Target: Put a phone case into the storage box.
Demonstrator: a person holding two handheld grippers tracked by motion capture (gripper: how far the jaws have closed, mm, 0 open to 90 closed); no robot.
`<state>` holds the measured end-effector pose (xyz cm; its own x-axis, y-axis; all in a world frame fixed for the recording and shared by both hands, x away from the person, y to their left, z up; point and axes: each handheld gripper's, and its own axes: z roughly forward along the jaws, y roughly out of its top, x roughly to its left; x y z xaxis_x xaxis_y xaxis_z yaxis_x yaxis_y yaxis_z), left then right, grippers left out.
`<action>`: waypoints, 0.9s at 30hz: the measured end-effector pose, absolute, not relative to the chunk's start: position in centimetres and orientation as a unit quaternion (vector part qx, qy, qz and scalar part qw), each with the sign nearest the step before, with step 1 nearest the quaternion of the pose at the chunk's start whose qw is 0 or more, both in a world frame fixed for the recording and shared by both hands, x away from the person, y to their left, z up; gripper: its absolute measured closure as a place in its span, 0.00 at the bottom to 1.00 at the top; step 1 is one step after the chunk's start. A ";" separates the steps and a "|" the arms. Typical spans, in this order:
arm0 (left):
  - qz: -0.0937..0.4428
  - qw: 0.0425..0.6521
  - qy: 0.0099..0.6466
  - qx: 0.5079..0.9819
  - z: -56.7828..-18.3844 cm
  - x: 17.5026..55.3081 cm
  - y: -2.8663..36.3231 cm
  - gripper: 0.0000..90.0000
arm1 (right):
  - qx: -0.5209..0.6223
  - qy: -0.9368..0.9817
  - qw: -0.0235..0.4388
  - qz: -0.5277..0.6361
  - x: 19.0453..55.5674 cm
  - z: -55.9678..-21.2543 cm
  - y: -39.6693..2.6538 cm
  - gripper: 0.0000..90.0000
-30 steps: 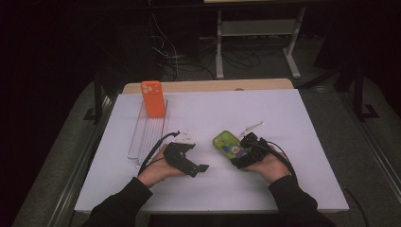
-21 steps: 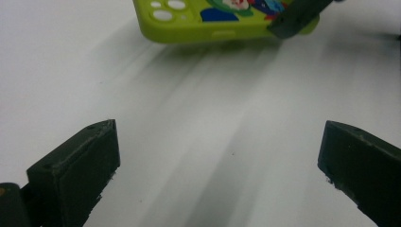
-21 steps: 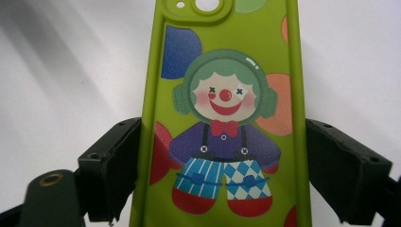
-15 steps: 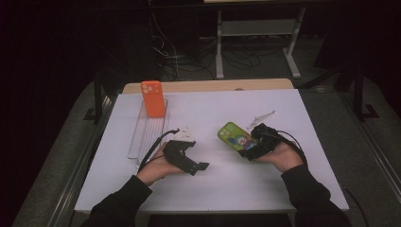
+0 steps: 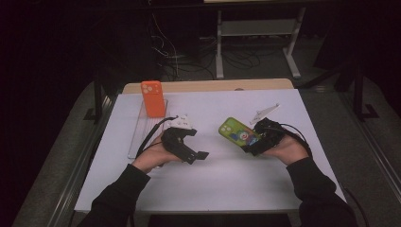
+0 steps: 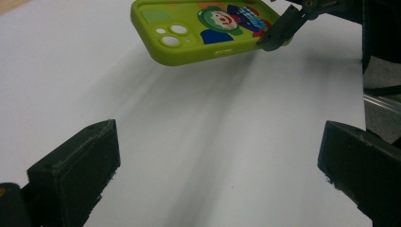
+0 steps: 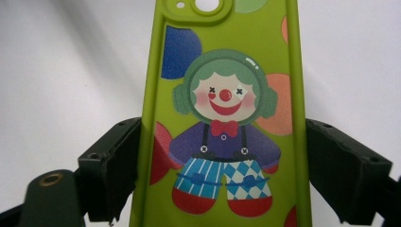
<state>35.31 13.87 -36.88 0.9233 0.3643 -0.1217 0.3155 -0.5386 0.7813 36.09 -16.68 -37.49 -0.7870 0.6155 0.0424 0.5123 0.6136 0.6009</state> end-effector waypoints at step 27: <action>0.022 0.431 0.075 0.899 -35.9 35.0 13.5 0.00 | 0.140 0.944 0.042 0.295 35.6 -38.6 -12.5 0.17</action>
<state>34.97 13.45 -35.94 0.9878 0.1539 -0.0246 0.1154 -0.6164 0.7789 35.62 -12.54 -38.60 -0.9576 0.2882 0.0039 0.2392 0.7872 0.5684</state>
